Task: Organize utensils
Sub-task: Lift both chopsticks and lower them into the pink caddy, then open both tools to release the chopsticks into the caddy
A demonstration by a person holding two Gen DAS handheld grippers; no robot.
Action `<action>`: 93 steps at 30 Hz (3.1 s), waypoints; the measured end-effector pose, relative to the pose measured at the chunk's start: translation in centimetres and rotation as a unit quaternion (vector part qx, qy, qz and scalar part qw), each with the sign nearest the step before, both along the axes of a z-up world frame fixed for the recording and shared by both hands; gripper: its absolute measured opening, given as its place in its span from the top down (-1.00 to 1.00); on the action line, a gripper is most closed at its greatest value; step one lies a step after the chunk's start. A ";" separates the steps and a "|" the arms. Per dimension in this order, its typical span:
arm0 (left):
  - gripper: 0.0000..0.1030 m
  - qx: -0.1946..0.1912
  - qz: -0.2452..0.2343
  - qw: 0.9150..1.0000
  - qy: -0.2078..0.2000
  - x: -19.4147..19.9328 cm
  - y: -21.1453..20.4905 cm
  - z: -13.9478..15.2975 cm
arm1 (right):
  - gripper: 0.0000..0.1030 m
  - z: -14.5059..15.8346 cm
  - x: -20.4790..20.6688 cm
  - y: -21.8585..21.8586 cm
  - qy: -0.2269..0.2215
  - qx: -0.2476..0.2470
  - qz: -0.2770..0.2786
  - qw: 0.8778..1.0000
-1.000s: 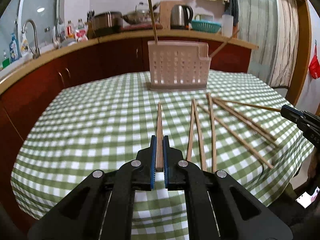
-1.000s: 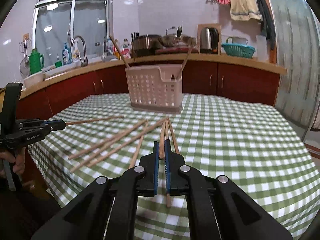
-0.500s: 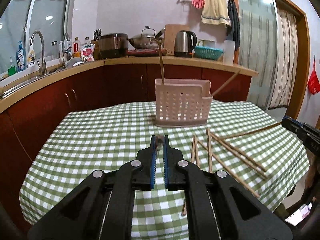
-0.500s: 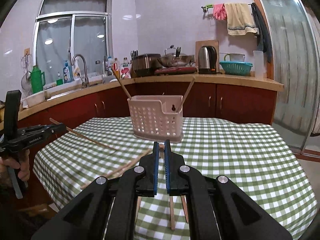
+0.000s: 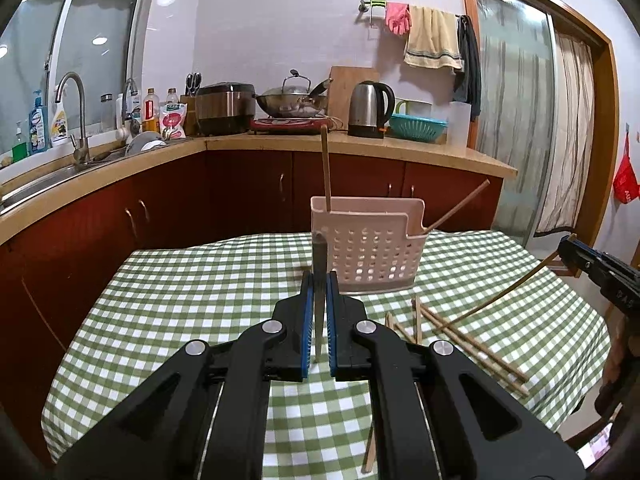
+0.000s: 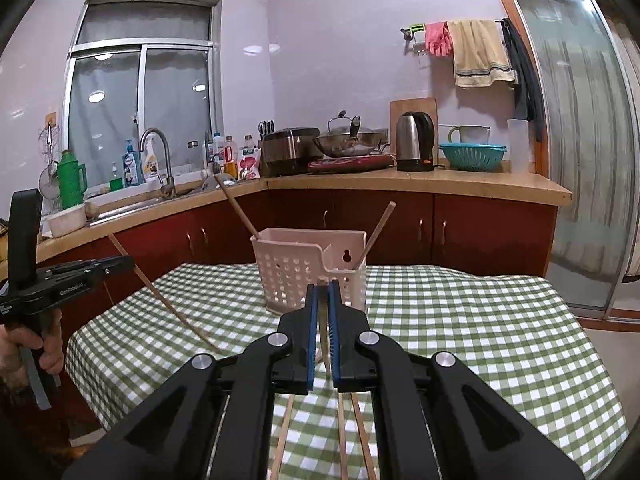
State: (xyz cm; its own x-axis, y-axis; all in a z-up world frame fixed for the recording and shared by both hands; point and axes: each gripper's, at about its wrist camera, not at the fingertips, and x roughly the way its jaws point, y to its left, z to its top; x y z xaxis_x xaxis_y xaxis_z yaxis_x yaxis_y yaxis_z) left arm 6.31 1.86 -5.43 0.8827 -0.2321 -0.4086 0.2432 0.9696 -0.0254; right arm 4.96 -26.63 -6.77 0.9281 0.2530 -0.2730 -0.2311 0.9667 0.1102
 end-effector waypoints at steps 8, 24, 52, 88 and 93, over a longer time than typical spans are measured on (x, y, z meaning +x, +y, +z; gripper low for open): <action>0.87 -0.015 -0.016 1.000 -0.021 1.4 -0.4 2.8 | 0.88 2.3 1.5 0.0 -0.015 0.016 0.005 1.000; 0.87 -0.047 -0.053 0.992 -0.101 5.1 -2.7 11.1 | 0.88 9.8 4.1 -0.9 -0.102 0.028 0.004 0.994; 0.87 -0.021 -0.036 0.998 -0.051 15.2 -5.3 5.8 | 0.88 2.3 16.4 0.1 0.021 0.036 0.017 0.999; -0.32 -0.023 -0.022 0.997 -0.075 14.5 -5.2 7.0 | 0.42 4.4 13.6 -0.9 -0.019 0.033 -0.003 0.999; -0.41 -0.023 -0.012 0.996 -0.086 12.1 -4.3 7.2 | 0.42 4.5 10.9 -1.1 -0.027 0.025 -0.010 0.999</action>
State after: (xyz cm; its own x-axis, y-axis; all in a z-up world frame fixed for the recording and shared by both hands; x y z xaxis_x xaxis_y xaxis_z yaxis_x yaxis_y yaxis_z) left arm 18.39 -2.46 1.77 0.9325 -0.2690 -0.2410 0.2710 0.9622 -0.0255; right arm 15.81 -27.75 -2.24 0.9462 0.2458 -0.2105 -0.2182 0.9649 0.1458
